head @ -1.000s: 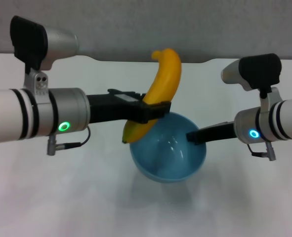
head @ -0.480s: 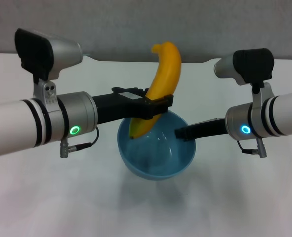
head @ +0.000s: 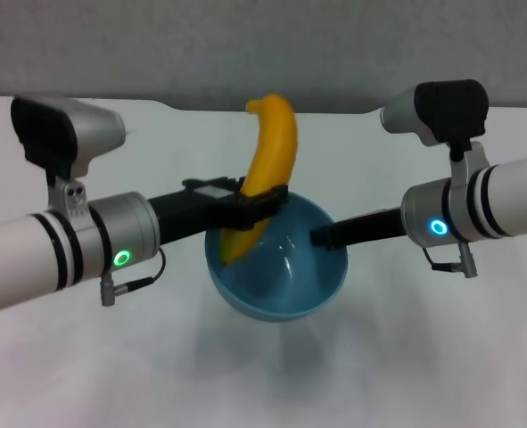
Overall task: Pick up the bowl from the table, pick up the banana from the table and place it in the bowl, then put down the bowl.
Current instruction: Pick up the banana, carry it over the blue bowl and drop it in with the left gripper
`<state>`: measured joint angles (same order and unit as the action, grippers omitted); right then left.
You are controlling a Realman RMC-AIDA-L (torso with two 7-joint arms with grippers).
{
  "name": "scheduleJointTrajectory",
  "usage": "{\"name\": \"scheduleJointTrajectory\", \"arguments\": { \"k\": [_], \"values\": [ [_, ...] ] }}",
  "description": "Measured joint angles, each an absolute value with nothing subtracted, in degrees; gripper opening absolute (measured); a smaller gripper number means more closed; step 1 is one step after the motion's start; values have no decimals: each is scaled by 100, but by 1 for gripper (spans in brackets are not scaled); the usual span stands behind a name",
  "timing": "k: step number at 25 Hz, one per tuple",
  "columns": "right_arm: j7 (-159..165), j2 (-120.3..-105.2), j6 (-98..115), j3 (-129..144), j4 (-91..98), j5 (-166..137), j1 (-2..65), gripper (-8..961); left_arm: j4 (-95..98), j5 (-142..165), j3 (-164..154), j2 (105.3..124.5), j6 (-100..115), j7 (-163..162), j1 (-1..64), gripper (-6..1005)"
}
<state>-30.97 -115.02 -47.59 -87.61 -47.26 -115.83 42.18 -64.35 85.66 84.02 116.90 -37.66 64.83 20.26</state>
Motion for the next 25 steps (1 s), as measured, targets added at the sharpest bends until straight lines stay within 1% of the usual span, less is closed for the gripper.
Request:
{"name": "scheduleJointTrajectory", "arguments": {
  "k": [12, 21, 25],
  "values": [
    [-3100, -11478, -4794, -8989, -4695, -11623, 4231, 26, -6133, 8453, 8251, 11699, -3775, 6842, 2032, 612],
    [-3116, -11475, -4805, -8997, -4581, -11648, 4249, 25, -6077, 7713, 8106, 11698, -3815, 7613, 1971, 627],
    [-3123, -11472, -4808, -9000, -4545, -11657, 4250, 25, -6063, 7702, 8101, 11686, -3829, 7513, 1984, 740]
  ]
}}
